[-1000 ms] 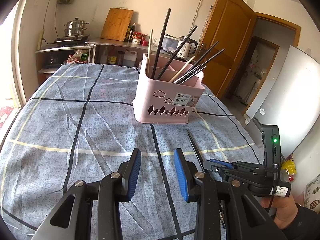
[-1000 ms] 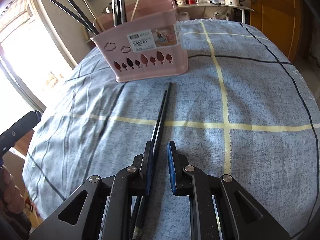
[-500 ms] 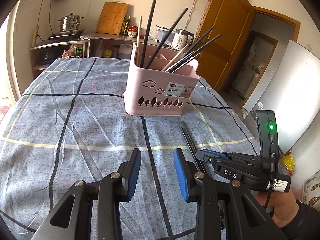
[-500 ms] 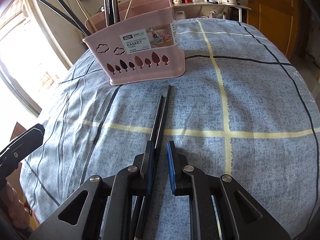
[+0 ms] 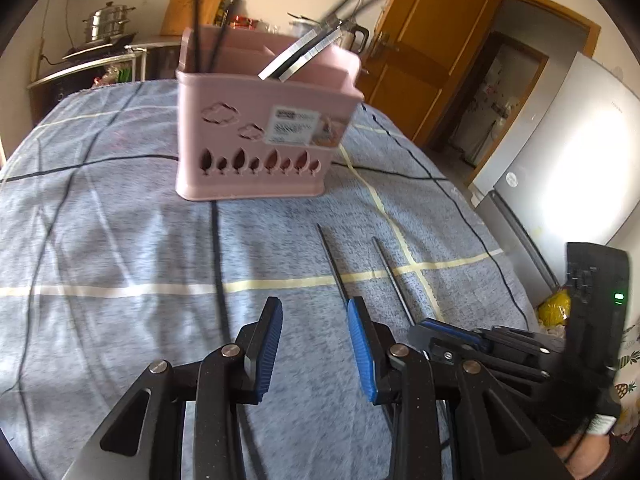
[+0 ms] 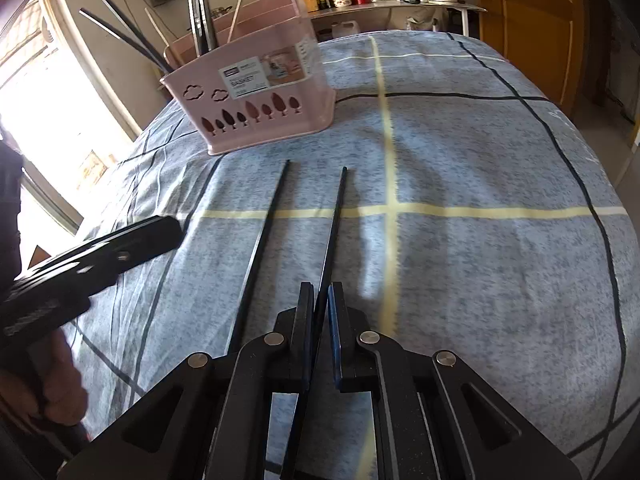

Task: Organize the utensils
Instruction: 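Close the left tool on a black chopstick while the right tool grasps another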

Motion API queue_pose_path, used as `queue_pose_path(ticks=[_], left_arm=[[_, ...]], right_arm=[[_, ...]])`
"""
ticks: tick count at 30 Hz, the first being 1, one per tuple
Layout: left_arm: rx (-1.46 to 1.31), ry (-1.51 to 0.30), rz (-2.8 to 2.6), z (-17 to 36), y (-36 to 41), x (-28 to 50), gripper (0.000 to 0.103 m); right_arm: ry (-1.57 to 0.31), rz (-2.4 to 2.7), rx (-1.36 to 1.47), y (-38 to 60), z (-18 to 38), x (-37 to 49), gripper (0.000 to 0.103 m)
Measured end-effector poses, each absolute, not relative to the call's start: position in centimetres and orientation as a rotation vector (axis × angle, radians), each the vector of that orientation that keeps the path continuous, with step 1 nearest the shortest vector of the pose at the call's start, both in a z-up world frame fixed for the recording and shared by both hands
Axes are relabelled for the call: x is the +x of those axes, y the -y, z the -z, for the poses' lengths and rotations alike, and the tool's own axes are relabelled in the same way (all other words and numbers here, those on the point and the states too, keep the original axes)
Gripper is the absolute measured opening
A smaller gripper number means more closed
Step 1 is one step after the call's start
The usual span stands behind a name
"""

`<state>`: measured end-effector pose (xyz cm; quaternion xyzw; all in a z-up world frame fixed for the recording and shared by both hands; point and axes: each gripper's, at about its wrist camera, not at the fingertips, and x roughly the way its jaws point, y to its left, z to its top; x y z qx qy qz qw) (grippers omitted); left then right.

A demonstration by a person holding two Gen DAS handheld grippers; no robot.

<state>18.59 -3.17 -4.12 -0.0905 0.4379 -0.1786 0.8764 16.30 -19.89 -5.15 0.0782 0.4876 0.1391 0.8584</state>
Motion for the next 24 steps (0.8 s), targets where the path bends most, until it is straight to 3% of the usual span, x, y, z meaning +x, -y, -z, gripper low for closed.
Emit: queue_pose_path(ticks=[5,9,24], left_arm=[[-0.161,-0.955,0.385,6.2,6.0,20.2,0.031],[-0.091,-0.948,0.372,6.3,7.3,20.3,0.008],[-0.124,-0.968,0.3,6.0,1.4,18.5,0.007]], right_arm=[[-1.026,-0.288,0.19,21.1,5.1,16.3,0.007],[-1.023,-0.291,0.196,21.2,5.1,16.3,0.007],[-1.032,-0.28,0.16,20.3,5.0,18.5,0.01]])
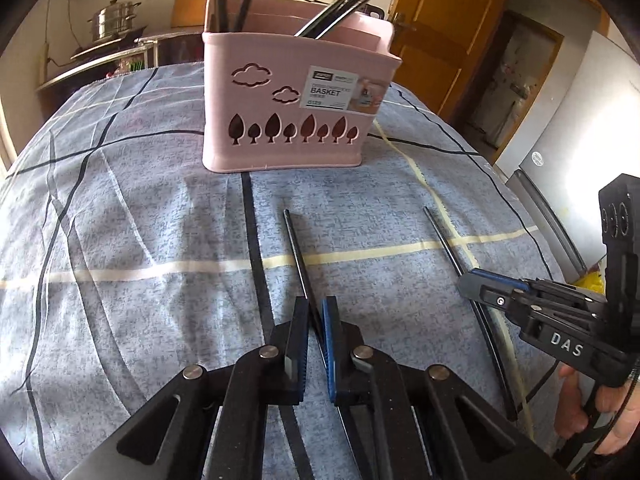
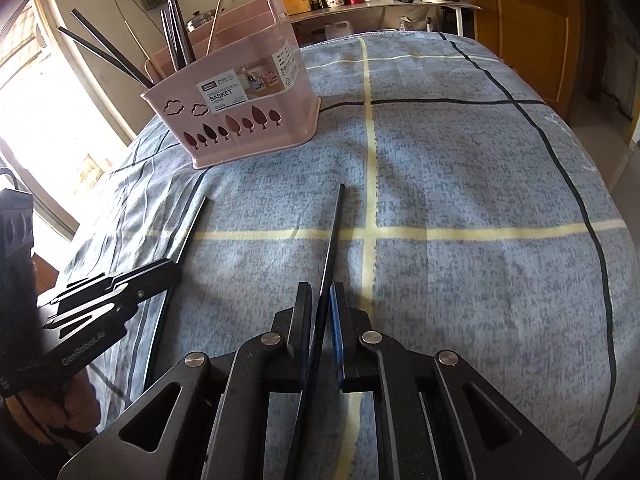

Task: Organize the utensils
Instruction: 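Close the left tool on a black chopstick while the right tool grasps another, then lift both black chopsticks and carry them over the pink basket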

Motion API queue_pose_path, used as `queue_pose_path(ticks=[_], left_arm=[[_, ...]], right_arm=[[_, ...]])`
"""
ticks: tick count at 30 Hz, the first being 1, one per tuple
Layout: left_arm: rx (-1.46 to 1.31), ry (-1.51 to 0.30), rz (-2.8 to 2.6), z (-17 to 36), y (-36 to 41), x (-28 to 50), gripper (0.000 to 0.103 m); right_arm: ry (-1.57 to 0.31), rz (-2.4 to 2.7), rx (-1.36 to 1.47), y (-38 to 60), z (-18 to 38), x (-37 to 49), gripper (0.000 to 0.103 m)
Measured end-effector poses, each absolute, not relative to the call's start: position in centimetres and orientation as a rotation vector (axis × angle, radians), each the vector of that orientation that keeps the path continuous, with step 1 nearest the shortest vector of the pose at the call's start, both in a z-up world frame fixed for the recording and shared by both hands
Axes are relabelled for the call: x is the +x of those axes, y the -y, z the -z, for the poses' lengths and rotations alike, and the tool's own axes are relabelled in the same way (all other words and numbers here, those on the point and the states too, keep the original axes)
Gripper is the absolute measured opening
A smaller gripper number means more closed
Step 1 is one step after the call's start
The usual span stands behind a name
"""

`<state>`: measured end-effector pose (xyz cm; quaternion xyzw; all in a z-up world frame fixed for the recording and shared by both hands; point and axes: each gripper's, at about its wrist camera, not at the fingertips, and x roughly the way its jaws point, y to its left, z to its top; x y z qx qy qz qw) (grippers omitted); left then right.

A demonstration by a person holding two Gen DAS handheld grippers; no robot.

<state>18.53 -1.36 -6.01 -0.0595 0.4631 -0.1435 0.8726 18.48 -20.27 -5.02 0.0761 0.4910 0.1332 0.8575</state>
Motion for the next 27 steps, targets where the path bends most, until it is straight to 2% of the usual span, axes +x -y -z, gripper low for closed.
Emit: queue_pose_path(ticks=[11,13,19,27], left_arm=[[-0.129,-1.004,0.26,6.0,1.9,20.7,0.008],[-0.108,-1.002,0.257,6.0,2.2,20.9,0.008],[-0.127,-1.025,0.271,5.9,2.0,21.7,0.006],[-0.149,-0.961,0.29,2.8,0.9,20.8,0.006]], right_arm=[[-1.044,-0.269,0.155,19.7,5.3,21.0,0.01],[-1.042,-0.268,0.152,19.6,5.3,21.1,0.006],[-1.054,-0.294,0.193,20.0,5.3,21.5,0.006],[-0.988,-0.327,0.219,20.3,2.4,20.6,0.005]])
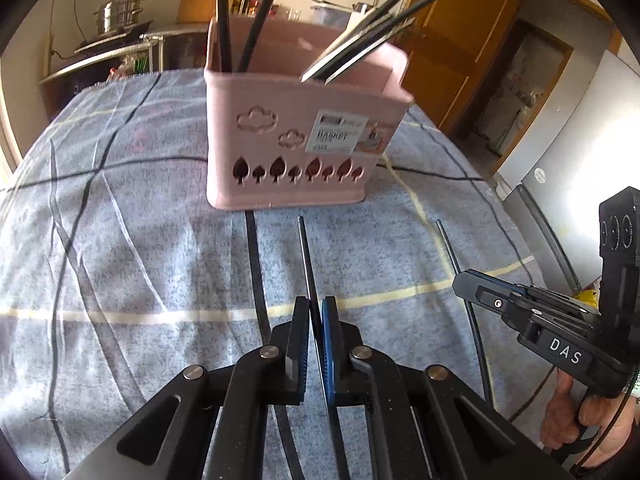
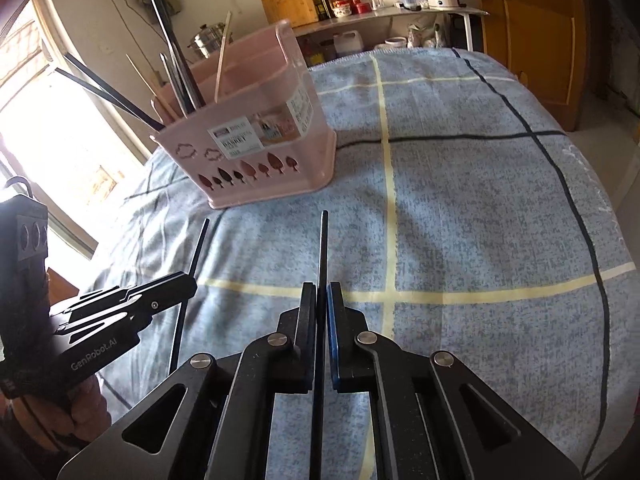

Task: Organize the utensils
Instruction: 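Lift both black chopsticks and carry them over the pink basket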

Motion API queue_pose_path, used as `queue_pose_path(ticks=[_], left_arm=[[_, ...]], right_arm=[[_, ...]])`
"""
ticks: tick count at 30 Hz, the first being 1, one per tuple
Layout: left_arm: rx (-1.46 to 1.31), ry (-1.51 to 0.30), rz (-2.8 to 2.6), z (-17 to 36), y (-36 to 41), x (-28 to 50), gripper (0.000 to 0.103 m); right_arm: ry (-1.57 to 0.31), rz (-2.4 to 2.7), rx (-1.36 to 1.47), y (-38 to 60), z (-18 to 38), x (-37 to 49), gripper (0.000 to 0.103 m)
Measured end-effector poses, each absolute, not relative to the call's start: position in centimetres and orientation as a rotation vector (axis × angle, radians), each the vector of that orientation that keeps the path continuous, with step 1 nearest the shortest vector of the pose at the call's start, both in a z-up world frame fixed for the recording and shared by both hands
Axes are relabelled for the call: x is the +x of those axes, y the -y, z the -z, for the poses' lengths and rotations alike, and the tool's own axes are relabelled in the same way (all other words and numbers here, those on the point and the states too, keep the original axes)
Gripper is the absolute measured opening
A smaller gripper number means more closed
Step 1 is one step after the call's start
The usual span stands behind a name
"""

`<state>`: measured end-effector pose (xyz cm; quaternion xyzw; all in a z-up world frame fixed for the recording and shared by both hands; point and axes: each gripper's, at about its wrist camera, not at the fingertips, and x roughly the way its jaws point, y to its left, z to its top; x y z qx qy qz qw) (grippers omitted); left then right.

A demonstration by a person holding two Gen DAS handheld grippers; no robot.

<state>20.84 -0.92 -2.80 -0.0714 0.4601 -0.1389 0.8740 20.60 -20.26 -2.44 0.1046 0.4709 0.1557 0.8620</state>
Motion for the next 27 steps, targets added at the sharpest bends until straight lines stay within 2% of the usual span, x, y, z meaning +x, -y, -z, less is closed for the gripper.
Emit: queue_pose_path(ticks=[15,27], left_arm=[[-0.148,-0.74,0.334,-8.0,-0.8,18.9,0.004],[-0.128,-0.696,0.349,-11.2,-1.4,17.8,0.004]], right_arm=[[-0.767,-0.353,0.214,20.7,-6.9,18.8,0.005],[-0.693,-0.382,0.197,20.4,-10.1,17.9,0.005]])
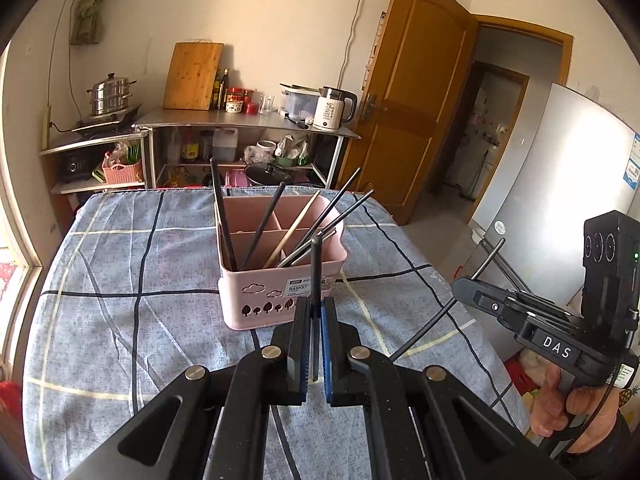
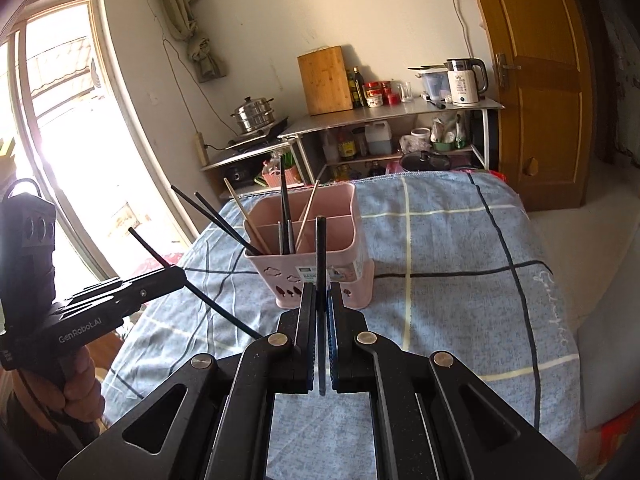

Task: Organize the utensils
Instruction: 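Lift both black chopsticks and carry them over the pink basket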

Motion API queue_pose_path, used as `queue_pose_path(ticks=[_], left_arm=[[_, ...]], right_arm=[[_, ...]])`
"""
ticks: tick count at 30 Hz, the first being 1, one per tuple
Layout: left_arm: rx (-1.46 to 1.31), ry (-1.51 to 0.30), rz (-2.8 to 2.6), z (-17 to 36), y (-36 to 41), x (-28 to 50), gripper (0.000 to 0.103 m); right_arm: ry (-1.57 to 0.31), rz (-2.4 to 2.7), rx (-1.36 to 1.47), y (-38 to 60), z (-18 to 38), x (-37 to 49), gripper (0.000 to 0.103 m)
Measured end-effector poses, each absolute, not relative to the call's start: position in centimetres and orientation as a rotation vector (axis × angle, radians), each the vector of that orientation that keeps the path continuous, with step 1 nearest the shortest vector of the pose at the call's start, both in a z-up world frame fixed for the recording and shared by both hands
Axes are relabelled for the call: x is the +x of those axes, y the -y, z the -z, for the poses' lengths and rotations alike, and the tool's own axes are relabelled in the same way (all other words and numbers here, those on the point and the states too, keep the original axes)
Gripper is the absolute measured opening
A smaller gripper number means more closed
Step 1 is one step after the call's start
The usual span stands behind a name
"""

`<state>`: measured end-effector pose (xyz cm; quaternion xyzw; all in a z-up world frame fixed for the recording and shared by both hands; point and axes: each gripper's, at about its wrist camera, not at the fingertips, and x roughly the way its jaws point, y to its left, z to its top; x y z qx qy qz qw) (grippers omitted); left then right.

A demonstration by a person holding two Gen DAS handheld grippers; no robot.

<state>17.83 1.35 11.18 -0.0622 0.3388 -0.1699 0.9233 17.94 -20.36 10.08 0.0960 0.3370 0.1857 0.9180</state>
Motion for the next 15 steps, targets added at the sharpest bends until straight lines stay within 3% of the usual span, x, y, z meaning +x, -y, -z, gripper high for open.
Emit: queue_pose_path(ticks=[15], left_arm=[[-0.101,-0.684,0.357,-12.8,-2.7,16.1,0.004]], right_arm=[[-0.647,-0.414,0.178,19.8,-11.8,17.2,0.005]])
